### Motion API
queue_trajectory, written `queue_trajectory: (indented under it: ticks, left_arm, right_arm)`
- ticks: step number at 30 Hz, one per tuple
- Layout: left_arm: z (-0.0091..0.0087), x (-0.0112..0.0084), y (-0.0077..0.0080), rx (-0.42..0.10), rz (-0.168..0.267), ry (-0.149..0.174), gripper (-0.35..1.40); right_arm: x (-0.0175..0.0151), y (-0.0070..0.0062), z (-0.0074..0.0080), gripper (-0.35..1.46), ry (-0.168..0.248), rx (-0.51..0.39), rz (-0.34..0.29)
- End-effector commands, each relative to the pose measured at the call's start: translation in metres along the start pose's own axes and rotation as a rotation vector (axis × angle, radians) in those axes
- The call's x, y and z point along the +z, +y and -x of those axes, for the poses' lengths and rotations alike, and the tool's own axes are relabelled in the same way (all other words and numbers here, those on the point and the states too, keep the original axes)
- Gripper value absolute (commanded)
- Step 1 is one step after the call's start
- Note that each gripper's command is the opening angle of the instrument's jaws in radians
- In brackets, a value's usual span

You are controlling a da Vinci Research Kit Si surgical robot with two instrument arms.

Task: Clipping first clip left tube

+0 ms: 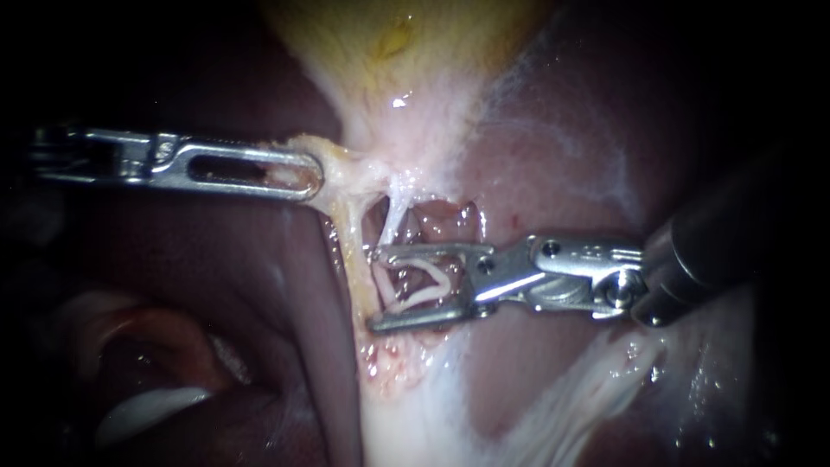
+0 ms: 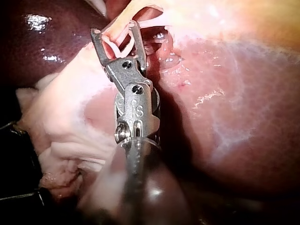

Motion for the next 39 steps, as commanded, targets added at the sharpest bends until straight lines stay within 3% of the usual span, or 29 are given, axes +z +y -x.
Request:
queue_trajectory:
  ticks: [1, 22, 39]
  left_arm:
    - [0.0, 0.0, 0.0, 0.0, 0.0, 0.0, -0.35]
    - [0.0, -0.0001, 0.0, 0.0, 0.0, 0.0, -0.35]
    - [0.0, -0.0002, 0.0001, 0.0, -0.001, 0.001, -0.35]
  right_arm:
    - [0.0, -0.0001, 0.0, 0.46, 0.0, 0.0, -0.001]
    - [-0.0012, -0.0017, -0.0003, 0.47, 0.0, -0.002, -0.026]
    - [-0.0046, -0.0014, 0.0007, 0.46, -0.001, -0.004, -0.031]
